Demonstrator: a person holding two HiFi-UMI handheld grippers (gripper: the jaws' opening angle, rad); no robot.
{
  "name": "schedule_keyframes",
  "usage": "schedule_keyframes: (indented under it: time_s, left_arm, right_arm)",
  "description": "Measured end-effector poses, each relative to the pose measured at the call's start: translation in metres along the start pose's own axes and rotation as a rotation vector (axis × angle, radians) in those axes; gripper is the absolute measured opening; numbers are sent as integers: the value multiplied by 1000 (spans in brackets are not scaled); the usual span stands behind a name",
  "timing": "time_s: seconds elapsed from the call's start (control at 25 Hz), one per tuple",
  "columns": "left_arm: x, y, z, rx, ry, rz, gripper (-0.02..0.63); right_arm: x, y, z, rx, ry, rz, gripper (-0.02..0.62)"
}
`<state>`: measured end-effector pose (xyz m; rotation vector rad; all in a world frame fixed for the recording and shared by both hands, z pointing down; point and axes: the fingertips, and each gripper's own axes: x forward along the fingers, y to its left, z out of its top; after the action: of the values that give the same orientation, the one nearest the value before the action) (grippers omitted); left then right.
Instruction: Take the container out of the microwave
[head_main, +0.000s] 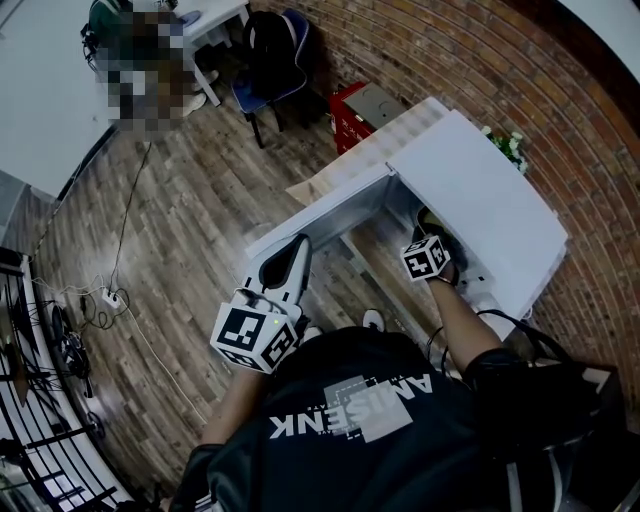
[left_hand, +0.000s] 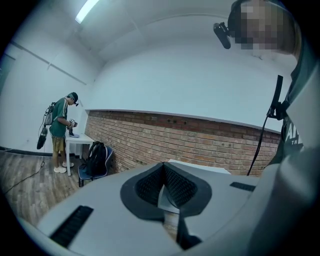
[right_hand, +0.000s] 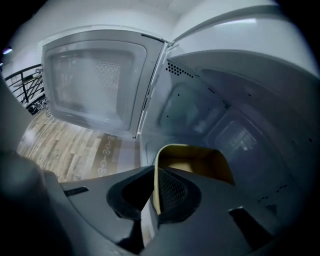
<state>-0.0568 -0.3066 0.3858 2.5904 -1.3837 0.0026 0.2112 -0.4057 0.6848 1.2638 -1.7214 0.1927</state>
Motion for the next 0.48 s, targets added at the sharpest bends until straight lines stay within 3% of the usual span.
schedule_keyframes:
  time_s: [0.32,0.48]
  left_arm:
    - [-9,1,-2,-2,-3,-38,11]
    - [-9,2,-4,-14,2,-71,11]
  right_arm:
    - [-26,26,9,7,-45,65,51]
    - [-43,35,17,68,-68,95,51]
